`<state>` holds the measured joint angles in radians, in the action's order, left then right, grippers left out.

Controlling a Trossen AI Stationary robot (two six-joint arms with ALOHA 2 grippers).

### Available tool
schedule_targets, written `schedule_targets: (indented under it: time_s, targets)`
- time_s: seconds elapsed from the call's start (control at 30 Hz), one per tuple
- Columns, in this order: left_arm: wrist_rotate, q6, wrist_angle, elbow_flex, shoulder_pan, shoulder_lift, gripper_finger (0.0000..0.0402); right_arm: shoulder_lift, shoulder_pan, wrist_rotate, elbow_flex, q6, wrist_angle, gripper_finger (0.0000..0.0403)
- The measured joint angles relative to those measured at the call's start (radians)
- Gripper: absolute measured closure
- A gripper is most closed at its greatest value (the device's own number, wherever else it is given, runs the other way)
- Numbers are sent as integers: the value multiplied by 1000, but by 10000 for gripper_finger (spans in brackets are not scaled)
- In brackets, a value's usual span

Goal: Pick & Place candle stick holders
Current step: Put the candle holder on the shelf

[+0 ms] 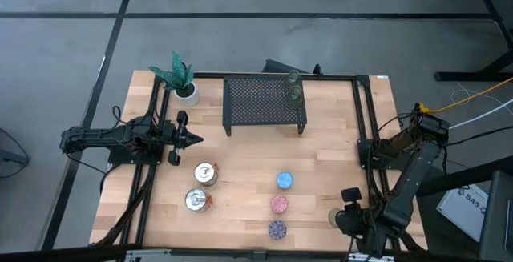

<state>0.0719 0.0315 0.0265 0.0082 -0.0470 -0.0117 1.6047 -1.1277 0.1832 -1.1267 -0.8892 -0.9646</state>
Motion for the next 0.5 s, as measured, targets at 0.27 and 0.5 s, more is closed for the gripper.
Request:
schedule_targets:
  time_s: [0.27, 0.5]
  targets:
    - [0, 0, 0, 0, 0, 0, 400, 17, 29, -32, 0, 40, -3, 334]
    - [0, 0, 0, 0, 0, 0, 400, 31, 58, -33, -4, 28, -4, 362]
